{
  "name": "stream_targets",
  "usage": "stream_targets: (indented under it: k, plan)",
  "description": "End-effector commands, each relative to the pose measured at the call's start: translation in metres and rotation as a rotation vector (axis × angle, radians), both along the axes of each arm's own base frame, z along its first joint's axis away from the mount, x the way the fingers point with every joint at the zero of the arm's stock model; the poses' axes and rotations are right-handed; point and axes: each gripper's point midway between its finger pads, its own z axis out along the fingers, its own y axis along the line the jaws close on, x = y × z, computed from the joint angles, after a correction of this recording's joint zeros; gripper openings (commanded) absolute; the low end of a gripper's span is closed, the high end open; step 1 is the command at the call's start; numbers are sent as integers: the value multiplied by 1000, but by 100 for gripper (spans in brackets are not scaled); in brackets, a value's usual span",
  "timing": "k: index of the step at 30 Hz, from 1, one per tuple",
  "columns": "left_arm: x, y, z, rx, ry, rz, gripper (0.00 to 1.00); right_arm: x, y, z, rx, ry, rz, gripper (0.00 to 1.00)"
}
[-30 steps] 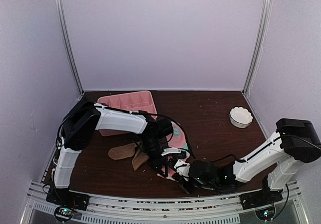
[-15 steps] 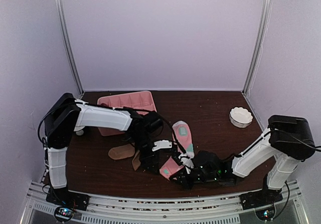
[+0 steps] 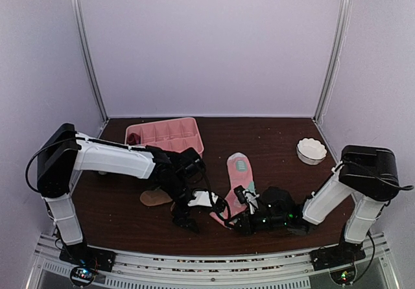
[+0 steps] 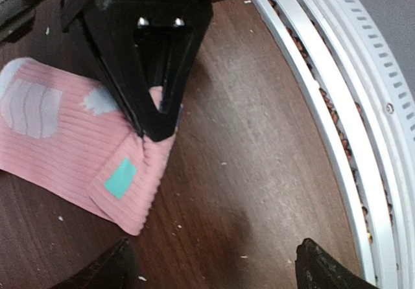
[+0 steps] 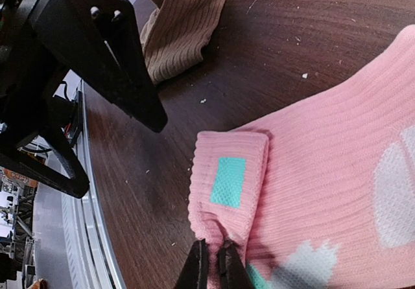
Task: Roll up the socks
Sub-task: Pick up the sock from the center of the board.
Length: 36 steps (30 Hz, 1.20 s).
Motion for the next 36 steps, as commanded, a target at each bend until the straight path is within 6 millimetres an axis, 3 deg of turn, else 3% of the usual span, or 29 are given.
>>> stream_targets:
  k: [1, 6, 15, 22, 29, 36]
  plan:
    - [23, -36, 12, -148, -145, -63, 87, -36, -60, -76, -256, 227, -28, 0]
    - [37, -60, 5, -197, -187, -61, 84, -46, -59, -76, -224, 283, -2, 0]
    - [27, -69, -18, -129, -103, -123, 75, -46, -68, -79, -209, 336, -16, 0]
    - [25, -59, -43, -19, -51, -104, 55, -43, -76, -80, -221, 350, -39, 0]
    - [14, -34, -51, 44, 16, -77, 52, -42, -83, -80, -237, 360, -46, 0]
    - [-3, -17, -47, 58, 78, -79, 50, -43, -78, -75, -216, 382, -26, 0]
